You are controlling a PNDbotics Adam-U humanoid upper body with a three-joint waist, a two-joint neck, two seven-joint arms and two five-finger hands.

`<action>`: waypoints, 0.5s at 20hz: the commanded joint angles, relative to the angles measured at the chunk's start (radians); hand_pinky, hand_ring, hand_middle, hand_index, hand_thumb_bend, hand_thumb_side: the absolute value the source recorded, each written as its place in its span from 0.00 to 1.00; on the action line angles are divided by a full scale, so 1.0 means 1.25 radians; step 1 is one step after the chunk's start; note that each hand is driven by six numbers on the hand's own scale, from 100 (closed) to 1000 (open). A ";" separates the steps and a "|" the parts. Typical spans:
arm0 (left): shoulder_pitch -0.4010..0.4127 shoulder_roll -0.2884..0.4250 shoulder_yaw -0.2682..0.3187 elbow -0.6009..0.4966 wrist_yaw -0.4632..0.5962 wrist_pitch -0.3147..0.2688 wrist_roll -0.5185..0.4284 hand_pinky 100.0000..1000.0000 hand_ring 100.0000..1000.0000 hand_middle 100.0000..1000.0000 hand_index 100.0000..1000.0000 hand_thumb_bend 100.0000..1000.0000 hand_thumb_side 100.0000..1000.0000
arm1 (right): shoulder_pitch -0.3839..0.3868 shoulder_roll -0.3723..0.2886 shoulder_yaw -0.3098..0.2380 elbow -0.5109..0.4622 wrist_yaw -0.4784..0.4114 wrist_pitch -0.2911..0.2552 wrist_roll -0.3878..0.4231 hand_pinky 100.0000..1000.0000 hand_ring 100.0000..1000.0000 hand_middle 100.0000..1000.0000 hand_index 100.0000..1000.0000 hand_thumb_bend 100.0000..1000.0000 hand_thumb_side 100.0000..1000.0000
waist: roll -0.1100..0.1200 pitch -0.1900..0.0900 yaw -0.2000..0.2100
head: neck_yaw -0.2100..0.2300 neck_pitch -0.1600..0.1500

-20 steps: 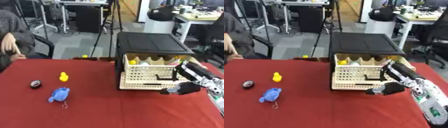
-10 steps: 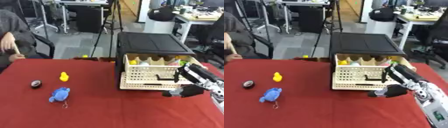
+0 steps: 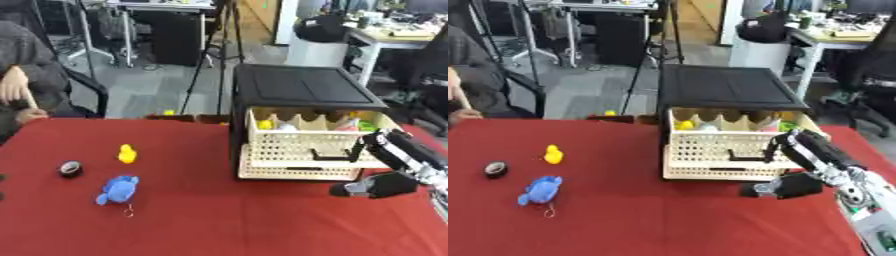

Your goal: Pick up objects from table and place into drawer.

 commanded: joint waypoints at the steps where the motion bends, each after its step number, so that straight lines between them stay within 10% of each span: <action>1: -0.047 0.078 -0.038 0.045 -0.068 -0.067 -0.025 0.39 0.41 0.50 0.75 0.00 0.59 | -0.008 -0.015 -0.011 -0.022 -0.011 0.000 -0.003 0.00 0.00 0.00 0.47 0.91 0.58 | 0.003 -0.006 -0.004 | 0.007 0.000; 10: -0.147 0.138 -0.104 0.181 -0.220 -0.185 -0.025 0.46 0.54 0.62 0.81 0.00 0.38 | -0.017 -0.003 0.003 -0.026 -0.021 -0.007 0.008 0.00 0.00 0.00 0.48 0.91 0.58 | 0.001 -0.013 -0.030 | 0.030 0.008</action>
